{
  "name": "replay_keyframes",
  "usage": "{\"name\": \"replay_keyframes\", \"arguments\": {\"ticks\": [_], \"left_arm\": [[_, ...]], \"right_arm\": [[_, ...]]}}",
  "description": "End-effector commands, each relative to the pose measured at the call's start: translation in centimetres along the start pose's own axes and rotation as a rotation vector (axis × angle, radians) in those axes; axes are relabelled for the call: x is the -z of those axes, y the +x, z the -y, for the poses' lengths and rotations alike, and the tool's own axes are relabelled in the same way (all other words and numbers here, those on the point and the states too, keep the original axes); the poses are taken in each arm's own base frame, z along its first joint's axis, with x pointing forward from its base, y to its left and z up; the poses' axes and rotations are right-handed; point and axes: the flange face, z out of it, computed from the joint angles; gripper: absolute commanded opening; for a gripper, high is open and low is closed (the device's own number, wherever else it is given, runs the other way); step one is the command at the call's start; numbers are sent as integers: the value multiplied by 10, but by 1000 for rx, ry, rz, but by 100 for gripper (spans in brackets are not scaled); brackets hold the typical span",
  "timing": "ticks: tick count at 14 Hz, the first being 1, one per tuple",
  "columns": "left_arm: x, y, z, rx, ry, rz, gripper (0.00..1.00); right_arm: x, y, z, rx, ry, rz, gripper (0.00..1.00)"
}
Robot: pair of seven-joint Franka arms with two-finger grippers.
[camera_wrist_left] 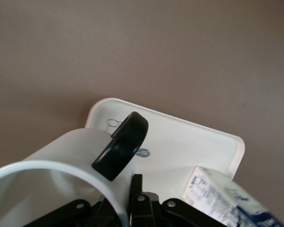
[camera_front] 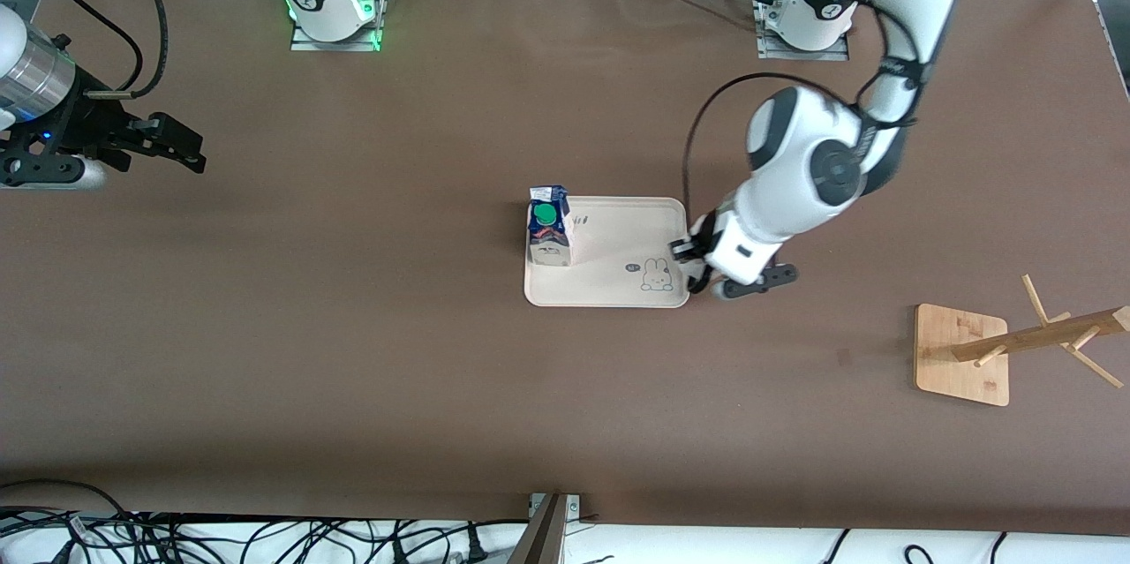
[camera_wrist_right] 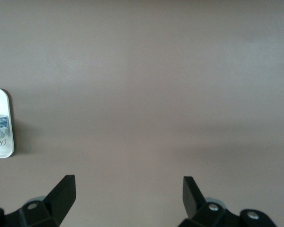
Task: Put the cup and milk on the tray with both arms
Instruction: 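Carry the mug with the left gripper over the tray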
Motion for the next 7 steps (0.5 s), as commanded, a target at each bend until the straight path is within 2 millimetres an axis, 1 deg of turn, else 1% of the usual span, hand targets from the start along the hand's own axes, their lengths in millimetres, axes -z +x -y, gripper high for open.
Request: {"name": "replay_keyframes", "arguments": {"ticks": [1,5,6,7], "left_arm": [[-10,25,-8,109,-14,6,0],[-39,28,0,205,17,28,0],[-46,27,1,241,24,34,0],[-51,20,-5,254,30,37,0]], "right_arm": [[4,3,-4,4,-3,-7,100],[4,4,-8,-2,-3,-7,100],[4,4,-10,-4,-3,-7,100],[4,4,-9,-2,-3,-5,100]]}}
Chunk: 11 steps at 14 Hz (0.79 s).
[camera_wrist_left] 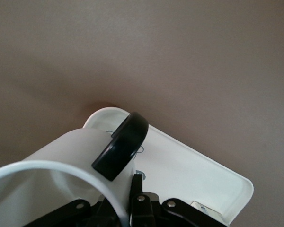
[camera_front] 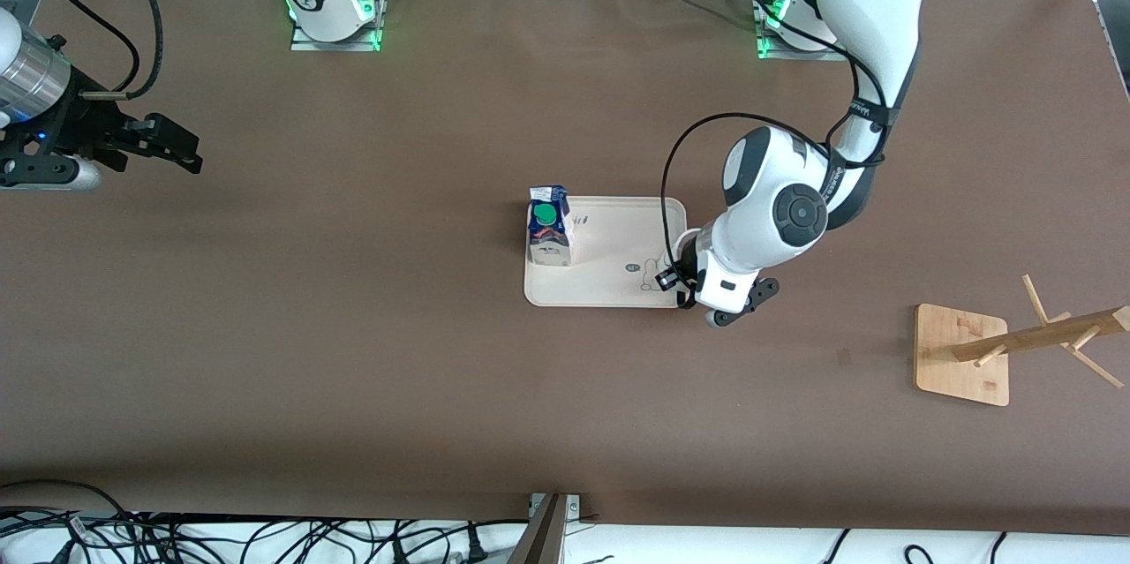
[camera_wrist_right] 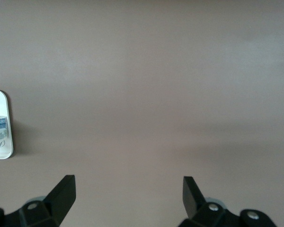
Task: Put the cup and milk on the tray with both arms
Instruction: 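Carry the mug with the left gripper over the tray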
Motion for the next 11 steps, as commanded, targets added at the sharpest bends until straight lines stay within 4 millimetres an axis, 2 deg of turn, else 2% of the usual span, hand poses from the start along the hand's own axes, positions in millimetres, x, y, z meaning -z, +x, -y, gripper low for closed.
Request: {"name": "replay_keyframes", "arguments": {"ticks": [1,5,7,11], "left_arm": [[-10,-17,-16,54,1,24,0],[-21,-54,-34,33,14,32,0],[-32,-65,-37,11,28,40,0],[-47,-67,-35,8,44,47,0]], "right_arm": [[4,4,-4,4,-3,-5,100],[-1,6,-6,2,-4,2,100],[0,5,-6,2,-4,1,100],[-1,6,-7,1,-4,2,100]]}}
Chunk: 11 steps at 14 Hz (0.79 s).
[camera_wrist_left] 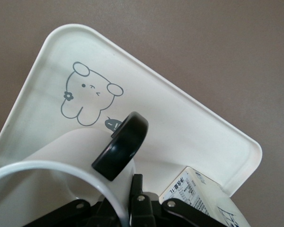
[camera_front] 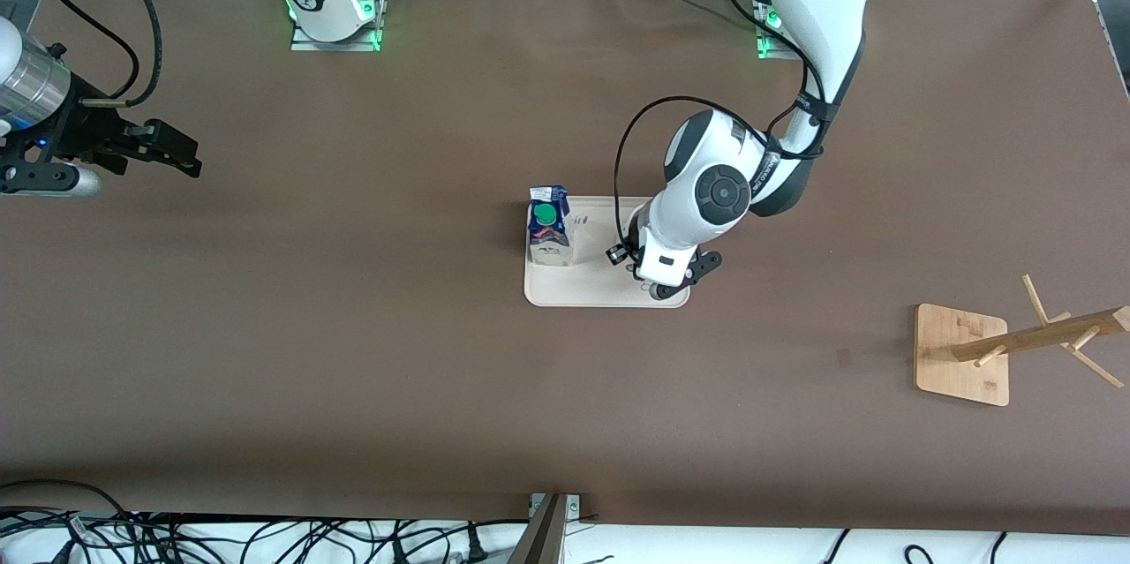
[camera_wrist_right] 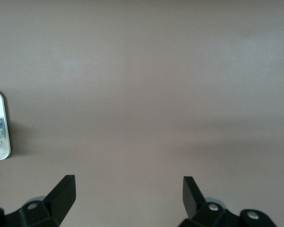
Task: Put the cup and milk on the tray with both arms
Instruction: 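Lower the mug onto the tray beside the carton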
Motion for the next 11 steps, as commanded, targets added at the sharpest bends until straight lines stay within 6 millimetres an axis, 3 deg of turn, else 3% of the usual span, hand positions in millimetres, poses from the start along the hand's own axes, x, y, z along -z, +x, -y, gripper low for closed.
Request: {"name": "replay_keyframes", "arguments": {"ticks": [1,11], "left_arm": [[-11,6,-1,13,1,9,0],[-32,15,3,24,0,-7,0]], "right_arm": [[6,2,-3,6,-2,-9,100],[6,2,-4,6,-2,-9,100]]}}
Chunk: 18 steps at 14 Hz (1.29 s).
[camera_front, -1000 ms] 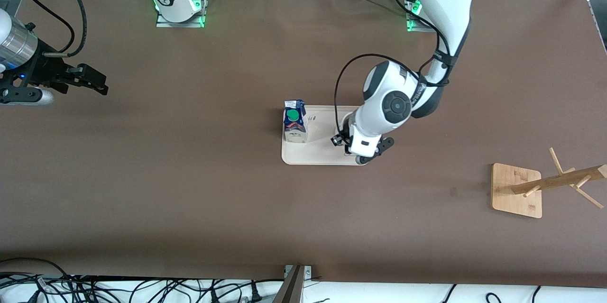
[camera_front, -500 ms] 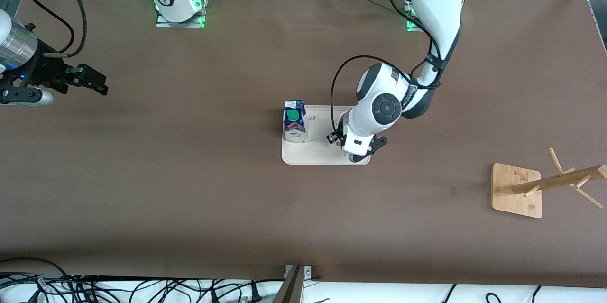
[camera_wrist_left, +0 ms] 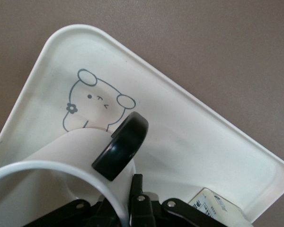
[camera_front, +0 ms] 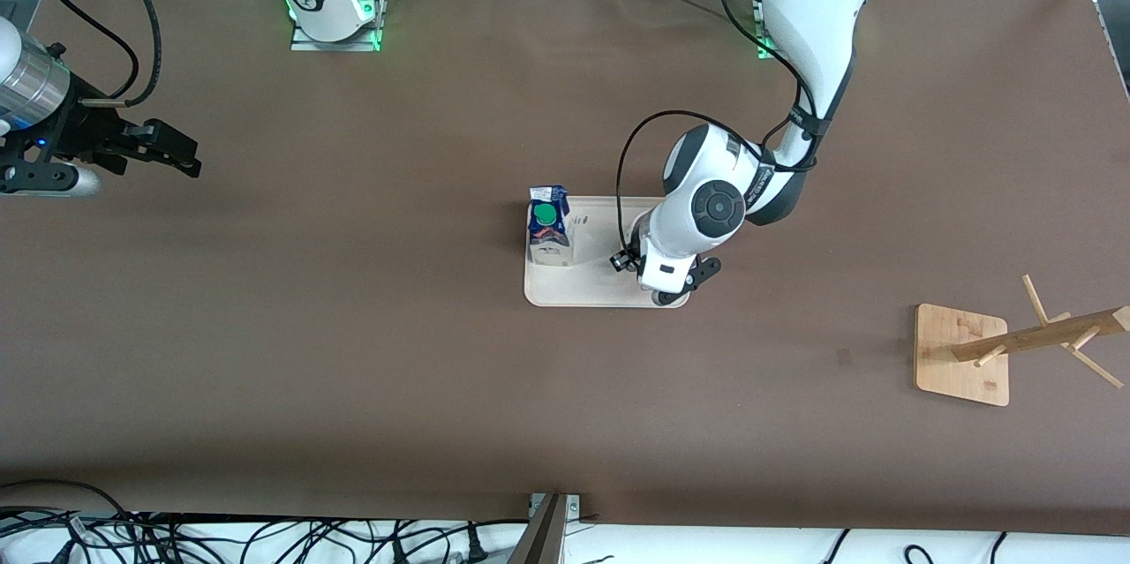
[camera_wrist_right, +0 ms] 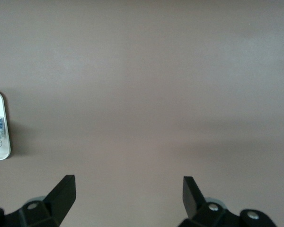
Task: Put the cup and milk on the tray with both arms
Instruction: 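Lower the mug onto the tray beside the carton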
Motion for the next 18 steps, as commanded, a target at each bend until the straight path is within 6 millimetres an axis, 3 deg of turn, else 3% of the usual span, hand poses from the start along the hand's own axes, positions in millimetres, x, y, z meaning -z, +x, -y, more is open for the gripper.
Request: {"name": "replay_keyframes", "arguments": {"ticks": [1,2,3,7,10,13,15,17,18], "left_arm": [[-1,3,-5,6,-15,-1,3],[-1,3,-5,9,-16,-1,37],[-1,4,-5,3,-14,-3,99],[6,-3,-9,-10,-15,-12,100],[33,-10,-13,-13,-40,-21,100],[88,-27,-12,-39,-22,12,100],[140,-32,-8,-67,-39,14,100],[191,-37,6,-210,-32,33,100],[218,-30,18,-279,-41,31,100]], "right_arm": [[6,2,-4,5,-2,-8,100],[6,2,-3,8,-2,-8,100],[6,2,-3,8,-2,-8,100],[5,2,-4,7,-3,-7,100],[5,2,-3,8,-2,-7,100],[5,2,-3,8,-2,-7,100],[5,2,-3,8,-2,-7,100],[5,2,-3,8,-3,-5,100],[5,2,-3,8,-3,-4,100]]}}
